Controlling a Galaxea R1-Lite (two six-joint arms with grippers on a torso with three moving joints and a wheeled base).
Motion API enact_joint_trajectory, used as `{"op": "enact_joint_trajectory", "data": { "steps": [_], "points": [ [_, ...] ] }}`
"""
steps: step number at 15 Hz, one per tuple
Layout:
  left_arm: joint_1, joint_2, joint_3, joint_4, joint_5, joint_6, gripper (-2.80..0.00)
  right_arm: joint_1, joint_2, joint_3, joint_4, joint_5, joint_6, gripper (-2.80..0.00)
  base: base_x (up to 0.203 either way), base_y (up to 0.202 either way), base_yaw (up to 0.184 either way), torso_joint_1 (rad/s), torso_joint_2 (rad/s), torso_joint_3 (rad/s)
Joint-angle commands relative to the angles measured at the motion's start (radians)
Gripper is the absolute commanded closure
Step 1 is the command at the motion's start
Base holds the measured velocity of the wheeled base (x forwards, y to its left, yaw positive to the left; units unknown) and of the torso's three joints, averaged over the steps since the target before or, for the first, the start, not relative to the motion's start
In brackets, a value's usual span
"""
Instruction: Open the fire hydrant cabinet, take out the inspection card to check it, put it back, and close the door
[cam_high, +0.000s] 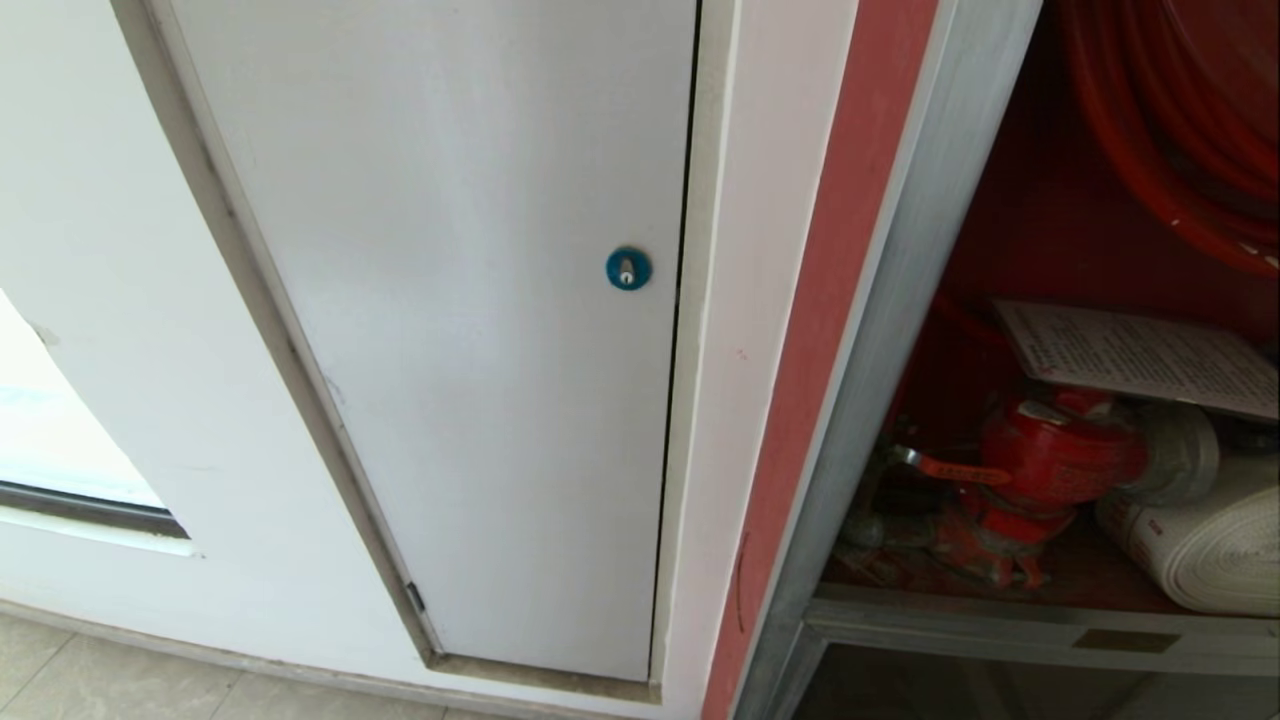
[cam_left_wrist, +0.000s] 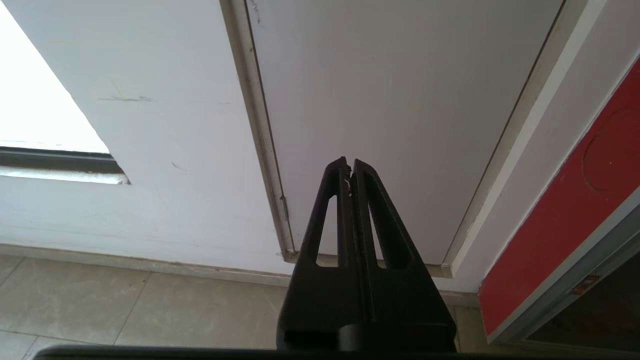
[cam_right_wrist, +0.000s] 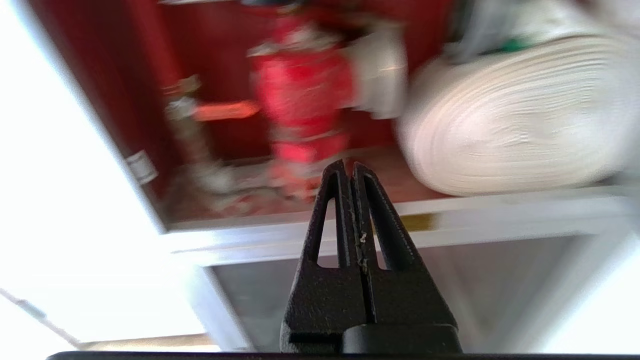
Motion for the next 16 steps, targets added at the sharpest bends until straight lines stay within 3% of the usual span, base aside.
{"op": "enact_joint_trajectory", "data": {
  "steps": [1, 4, 7, 16],
  "points": [
    [0.000, 0.001, 0.000, 0.000, 0.000, 0.000, 0.00, -0.002, -0.105, 0.127, -0.029, 0.077, 0.001, 0.00, 0.000, 0.000, 0.000, 0.000, 0.00, 0.000],
    [0.000, 0.001, 0.000, 0.000, 0.000, 0.001, 0.00, -0.003, -0.106, 0.214, -0.084, 0.114, -0.008, 0.00, 0.000, 0.000, 0.000, 0.000, 0.00, 0.000],
    [0.000, 0.001, 0.000, 0.000, 0.000, 0.000, 0.00, -0.003, -0.106, 0.289, -0.110, 0.133, -0.075, 0.00, 0.000, 0.000, 0.000, 0.000, 0.00, 0.000],
    [0.000, 0.001, 0.000, 0.000, 0.000, 0.000, 0.00, -0.004, -0.106, 0.300, -0.110, 0.153, -0.094, 0.00, 0.000, 0.000, 0.000, 0.000, 0.00, 0.000]
  ]
}}
